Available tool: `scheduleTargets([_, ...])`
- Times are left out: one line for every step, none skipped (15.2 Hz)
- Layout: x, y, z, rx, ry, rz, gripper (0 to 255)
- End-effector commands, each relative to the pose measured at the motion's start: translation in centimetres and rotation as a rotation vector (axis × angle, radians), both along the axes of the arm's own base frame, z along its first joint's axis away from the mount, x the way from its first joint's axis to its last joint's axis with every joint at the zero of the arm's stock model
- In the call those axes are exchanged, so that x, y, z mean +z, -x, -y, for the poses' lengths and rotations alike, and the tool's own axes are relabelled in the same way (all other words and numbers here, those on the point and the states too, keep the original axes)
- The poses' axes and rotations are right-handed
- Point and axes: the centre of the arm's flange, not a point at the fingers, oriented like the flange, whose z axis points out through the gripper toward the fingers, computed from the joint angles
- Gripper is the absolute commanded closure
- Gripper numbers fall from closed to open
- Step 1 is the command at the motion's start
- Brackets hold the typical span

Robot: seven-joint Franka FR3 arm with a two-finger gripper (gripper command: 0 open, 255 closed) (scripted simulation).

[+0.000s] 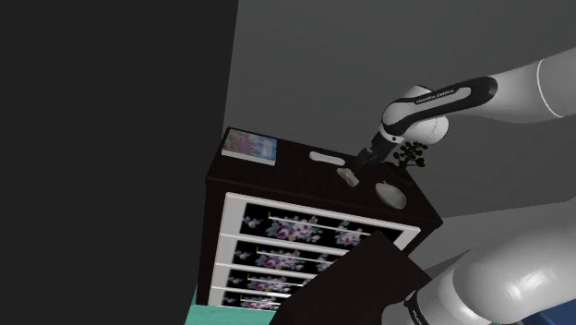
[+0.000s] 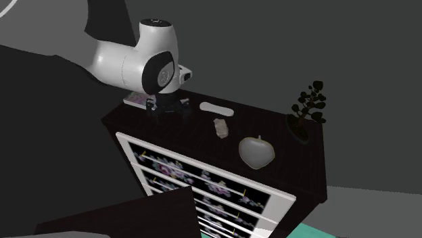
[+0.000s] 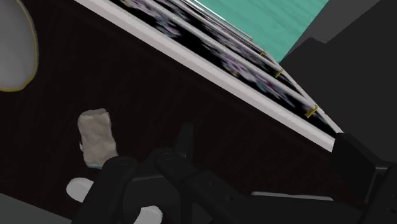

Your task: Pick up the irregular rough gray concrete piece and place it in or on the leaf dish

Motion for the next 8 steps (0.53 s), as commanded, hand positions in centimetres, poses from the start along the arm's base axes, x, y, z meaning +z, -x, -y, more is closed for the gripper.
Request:
scheduleTargets([-1.6,-0.6,2.1,-0.022,0.007,0.01,0])
scheduleTargets([-2.4,-0.9,3.0,-0.033,0.01,0.014,0])
scheduleTargets([-3.3,-1.1,3.9,-0.043,0.012,0.019,0])
scheduleTargets([-4.1,-1.4,4.9,-0.054,0.014,0.023,0])
scheduleTargets([-4.9,-1.6,5.8,-0.065,0.017,0.028,0])
scheduleTargets([-5.7,-1.8,6.7,-0.075,0.019,0.032,0])
scheduleTargets([-6.5,-2.1,7.7,-0.086,0.021,0.037,0])
scheduleTargets([-7.3,-2.3,8.6,-0.097,0.024,0.041,0])
